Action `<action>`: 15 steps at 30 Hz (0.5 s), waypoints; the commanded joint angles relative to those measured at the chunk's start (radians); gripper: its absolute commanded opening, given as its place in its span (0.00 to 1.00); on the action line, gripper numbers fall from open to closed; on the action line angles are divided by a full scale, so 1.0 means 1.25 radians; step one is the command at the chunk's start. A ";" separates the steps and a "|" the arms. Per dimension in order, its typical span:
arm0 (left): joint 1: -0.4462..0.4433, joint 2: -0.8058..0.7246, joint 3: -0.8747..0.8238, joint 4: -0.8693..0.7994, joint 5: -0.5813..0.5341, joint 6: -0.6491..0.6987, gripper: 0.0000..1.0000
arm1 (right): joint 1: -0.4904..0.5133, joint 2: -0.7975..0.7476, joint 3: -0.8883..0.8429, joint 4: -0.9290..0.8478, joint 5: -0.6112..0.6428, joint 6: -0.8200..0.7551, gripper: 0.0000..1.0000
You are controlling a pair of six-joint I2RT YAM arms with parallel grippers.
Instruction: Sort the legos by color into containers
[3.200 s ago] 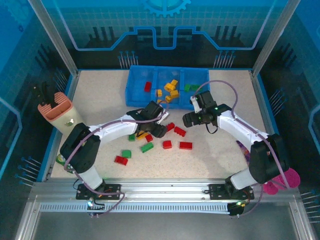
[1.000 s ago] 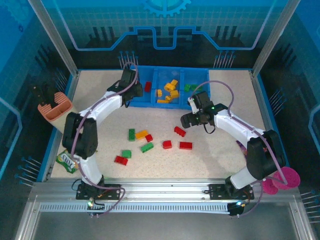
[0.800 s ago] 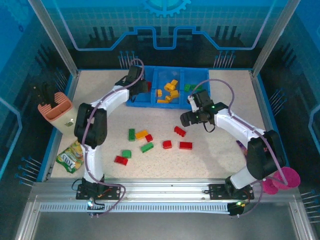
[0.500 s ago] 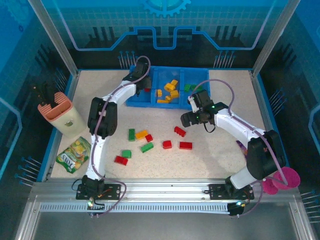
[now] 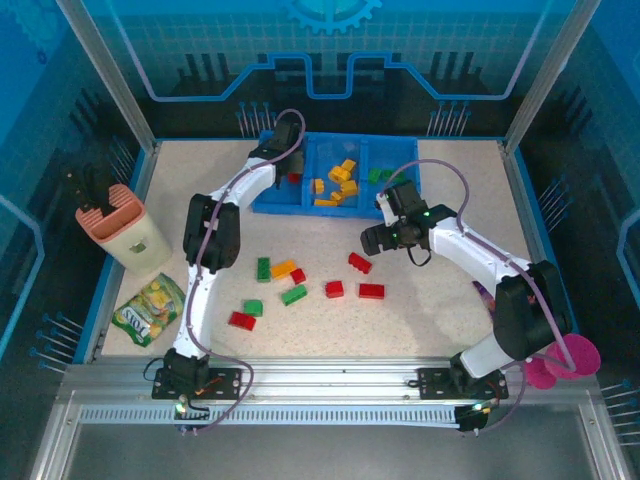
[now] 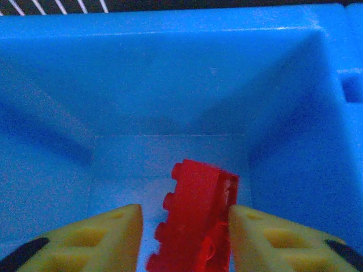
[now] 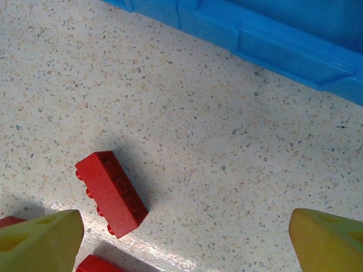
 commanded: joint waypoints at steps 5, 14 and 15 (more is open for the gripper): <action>0.009 -0.090 -0.089 0.034 -0.028 0.019 0.47 | -0.001 -0.001 0.006 -0.002 -0.011 0.009 0.95; 0.005 -0.308 -0.328 0.060 0.042 -0.053 0.37 | -0.001 -0.026 -0.032 0.022 -0.016 0.018 0.95; 0.001 -0.338 -0.362 0.056 0.052 -0.057 0.37 | -0.001 -0.027 -0.033 0.022 -0.016 0.018 0.95</action>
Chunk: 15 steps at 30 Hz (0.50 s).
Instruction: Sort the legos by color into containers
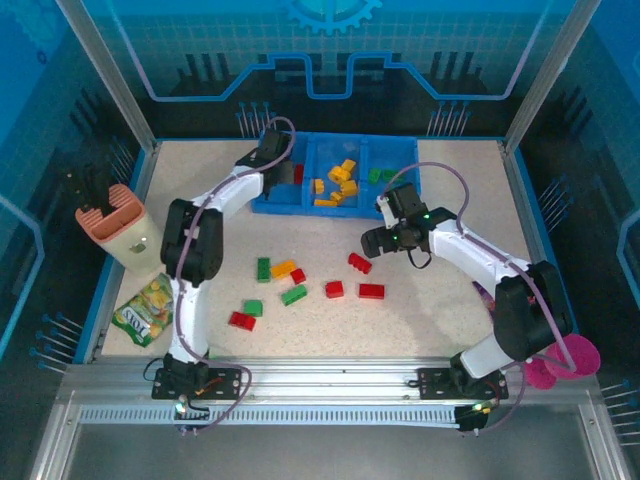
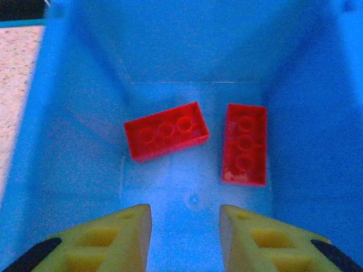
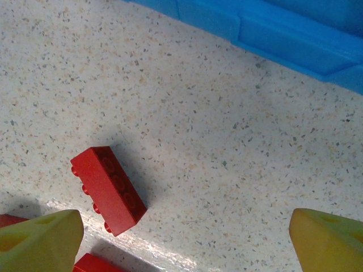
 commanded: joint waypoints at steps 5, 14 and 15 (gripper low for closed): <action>-0.063 -0.300 -0.289 -0.024 0.005 0.009 0.37 | -0.002 -0.036 -0.014 0.014 -0.010 0.010 0.95; -0.103 -0.724 -0.668 -0.269 0.022 -0.251 0.43 | -0.001 -0.039 0.004 0.007 -0.014 0.000 0.95; -0.104 -0.766 -0.700 -0.310 0.028 -0.298 0.47 | -0.001 -0.038 0.005 0.007 -0.014 -0.002 0.95</action>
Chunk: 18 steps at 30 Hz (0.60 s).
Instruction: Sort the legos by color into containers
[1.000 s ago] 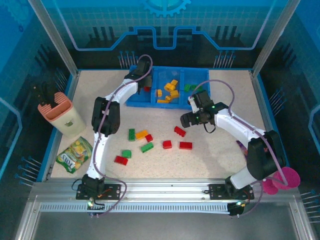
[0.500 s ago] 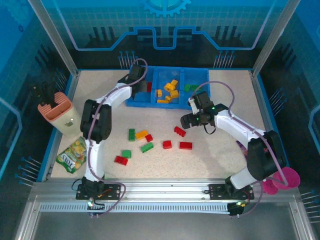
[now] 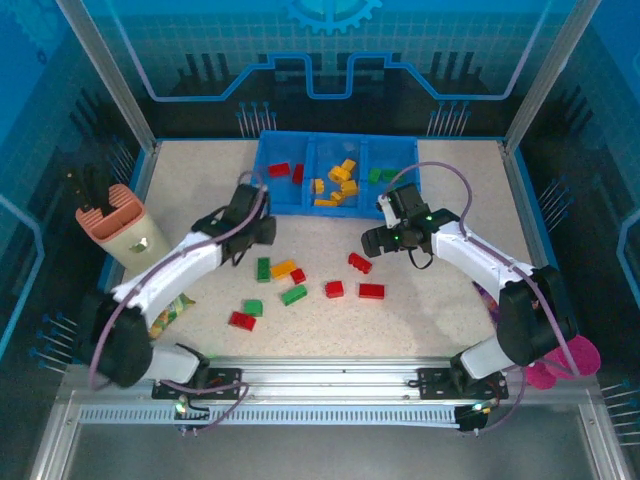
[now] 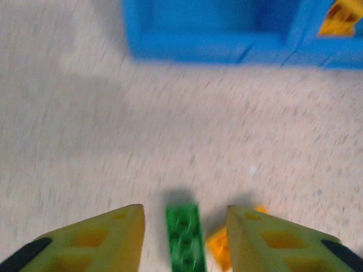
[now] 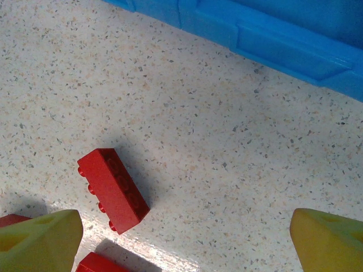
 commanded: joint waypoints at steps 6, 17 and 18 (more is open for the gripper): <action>-0.001 -0.306 -0.193 -0.301 0.074 -0.460 0.60 | 0.000 0.006 0.020 0.003 -0.028 -0.006 0.96; -0.014 -0.352 -0.268 -0.423 0.088 -0.924 0.61 | 0.000 0.033 0.022 0.015 -0.032 -0.023 0.96; -0.019 -0.342 -0.264 -0.440 0.079 -0.957 0.61 | -0.001 0.034 0.020 0.019 -0.032 -0.024 0.96</action>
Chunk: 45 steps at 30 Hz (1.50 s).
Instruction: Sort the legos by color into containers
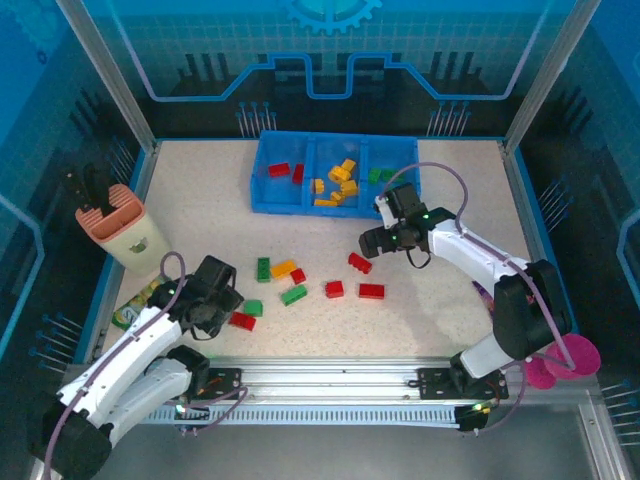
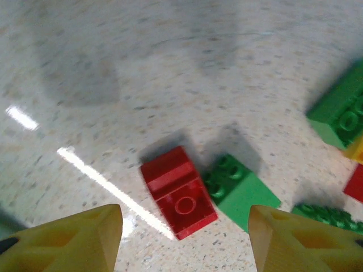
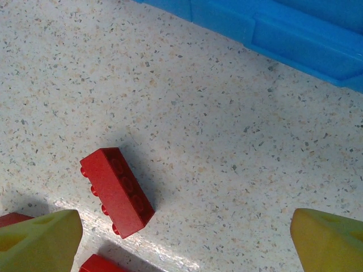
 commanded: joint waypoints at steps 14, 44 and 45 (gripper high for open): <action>-0.023 0.077 -0.103 0.201 0.013 -0.242 0.61 | -0.008 0.041 0.013 0.027 -0.034 -0.026 0.96; -0.028 0.211 -0.147 0.303 0.113 -0.192 0.29 | -0.015 0.062 0.021 0.026 -0.023 -0.030 0.96; -0.028 0.210 -0.134 0.290 0.107 -0.181 0.27 | -0.015 0.060 0.020 0.025 -0.021 -0.030 0.96</action>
